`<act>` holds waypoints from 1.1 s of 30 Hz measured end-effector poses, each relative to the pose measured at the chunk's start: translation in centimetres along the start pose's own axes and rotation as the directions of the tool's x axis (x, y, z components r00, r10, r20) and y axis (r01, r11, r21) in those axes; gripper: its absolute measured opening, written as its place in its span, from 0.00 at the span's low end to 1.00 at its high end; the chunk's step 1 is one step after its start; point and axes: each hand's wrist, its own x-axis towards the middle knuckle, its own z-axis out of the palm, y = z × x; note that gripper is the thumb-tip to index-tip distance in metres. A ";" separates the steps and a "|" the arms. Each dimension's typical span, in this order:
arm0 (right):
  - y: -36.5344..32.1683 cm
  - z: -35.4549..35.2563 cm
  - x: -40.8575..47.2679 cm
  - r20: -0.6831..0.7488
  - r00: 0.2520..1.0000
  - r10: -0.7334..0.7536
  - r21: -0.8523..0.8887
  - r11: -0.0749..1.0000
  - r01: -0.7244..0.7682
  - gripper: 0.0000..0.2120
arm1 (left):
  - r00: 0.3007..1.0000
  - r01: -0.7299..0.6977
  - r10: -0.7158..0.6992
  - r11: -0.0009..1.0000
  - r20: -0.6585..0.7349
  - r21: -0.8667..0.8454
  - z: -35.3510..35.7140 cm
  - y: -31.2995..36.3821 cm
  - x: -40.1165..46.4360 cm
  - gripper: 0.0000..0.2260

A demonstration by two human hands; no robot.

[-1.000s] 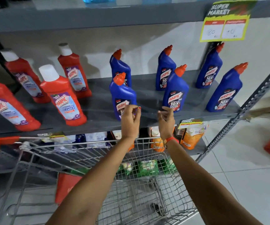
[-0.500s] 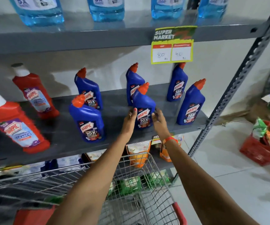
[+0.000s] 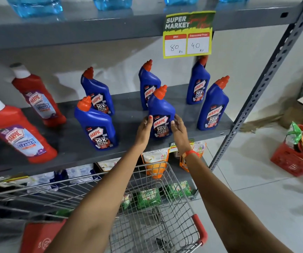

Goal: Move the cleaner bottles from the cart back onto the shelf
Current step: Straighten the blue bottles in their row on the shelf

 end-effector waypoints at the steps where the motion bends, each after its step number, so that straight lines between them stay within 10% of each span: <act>1: 0.3 0.1 0.1 0.005 0.999 0.035 0.027 0.999 -0.035 0.19 | 1.000 0.026 -0.026 0.999 0.014 -0.025 0.2 -0.2 -0.1 0.23; 7: 1.5 0.5 -0.4 0.002 0.991 0.131 0.013 0.991 -0.131 0.35 | 0.987 0.161 -0.143 0.941 0.079 -0.297 0.9 -0.4 -0.2 0.27; 15: 0.7 0.8 -1.2 -0.018 0.995 0.097 0.026 0.995 -0.097 0.30 | 0.989 0.133 -0.105 0.935 0.102 -0.330 1.1 0.0 0.0 0.26; 21: 0.3 1.6 -3.4 -0.240 0.970 0.041 0.044 0.999 -0.032 0.22 | 0.990 0.105 -0.116 0.986 -0.082 -0.127 0.7 -1.6 -0.9 0.32; 25: 1.8 3.6 -6.6 -0.418 0.904 -0.085 -0.053 0.996 0.070 0.10 | 0.941 -0.148 0.173 0.983 -0.290 0.107 -1.3 -4.5 -5.8 0.13; 33: 2.4 11.7 -6.9 0.070 0.998 -0.001 -0.134 0.991 0.010 0.16 | 0.686 -0.212 0.389 0.915 -0.615 0.343 -12.2 -4.4 -6.6 0.10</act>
